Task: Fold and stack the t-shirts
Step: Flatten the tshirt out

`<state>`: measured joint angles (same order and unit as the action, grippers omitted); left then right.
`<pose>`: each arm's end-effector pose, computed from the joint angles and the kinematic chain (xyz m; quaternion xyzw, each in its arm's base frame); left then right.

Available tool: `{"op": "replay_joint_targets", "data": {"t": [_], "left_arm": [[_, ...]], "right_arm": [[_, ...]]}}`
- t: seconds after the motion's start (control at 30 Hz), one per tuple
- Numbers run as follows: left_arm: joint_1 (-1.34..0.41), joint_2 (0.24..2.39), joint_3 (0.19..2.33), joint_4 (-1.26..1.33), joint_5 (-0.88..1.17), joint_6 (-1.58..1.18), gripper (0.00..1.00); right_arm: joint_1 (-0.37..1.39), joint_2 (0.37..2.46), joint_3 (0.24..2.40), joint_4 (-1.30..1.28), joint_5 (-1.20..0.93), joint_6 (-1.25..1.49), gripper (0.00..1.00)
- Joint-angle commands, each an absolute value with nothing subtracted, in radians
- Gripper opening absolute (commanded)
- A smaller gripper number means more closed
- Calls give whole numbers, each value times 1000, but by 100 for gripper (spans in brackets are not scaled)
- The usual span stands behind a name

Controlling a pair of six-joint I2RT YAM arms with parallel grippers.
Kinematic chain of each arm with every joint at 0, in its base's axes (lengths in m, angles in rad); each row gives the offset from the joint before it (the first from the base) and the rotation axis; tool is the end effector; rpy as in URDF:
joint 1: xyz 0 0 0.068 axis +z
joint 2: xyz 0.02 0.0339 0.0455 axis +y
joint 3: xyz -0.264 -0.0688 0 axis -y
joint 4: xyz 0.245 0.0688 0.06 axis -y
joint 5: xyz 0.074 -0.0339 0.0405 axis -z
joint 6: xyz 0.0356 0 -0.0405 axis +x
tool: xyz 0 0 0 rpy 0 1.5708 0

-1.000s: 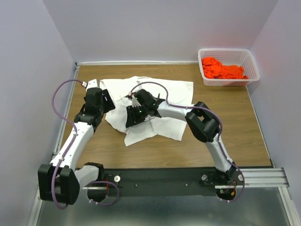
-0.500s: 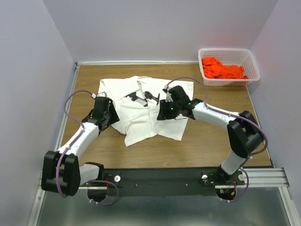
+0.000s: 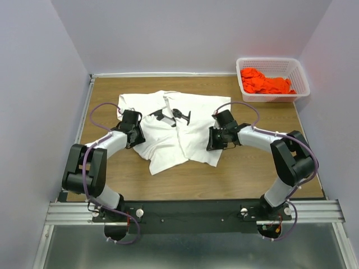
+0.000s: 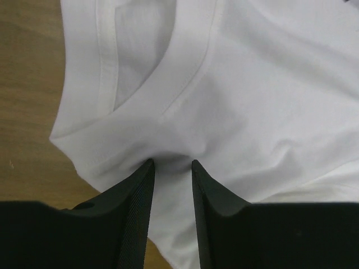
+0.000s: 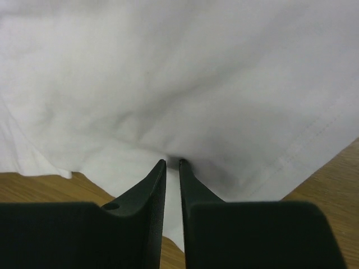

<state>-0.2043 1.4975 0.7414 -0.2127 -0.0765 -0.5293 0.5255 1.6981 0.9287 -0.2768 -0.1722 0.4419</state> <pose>0.2768 -0.0546 0.1621 -0.1656 0.9399 -0.0722 0.2896 0.2789 0.1688 0.1536 -0.0625 0.9604 0.1937 0.1901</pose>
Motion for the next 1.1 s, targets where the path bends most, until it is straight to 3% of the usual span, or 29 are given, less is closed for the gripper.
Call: {"op": "replay_joint_targets", "data": {"t": [0.0,0.6,0.8,1.0,1.07], "left_arm": [[-204,1607,814,-218,-155,-483,38],[-35,1821,1092,-345,-365,-344,42],[-8,1822,1135,-334,-359,-337,61],[-8,1836,1238,-328,-325,-328,68],[-8,1777,1240,-342,-316,-336,70]], "right_arm": [[433,1717,856,-288,-109,442,22],[43,1643,830,-410,-5,465,22],[9,1655,902,-429,20,480,24],[8,1689,982,-448,6,460,28],[11,1663,986,-446,-60,436,36]]}}
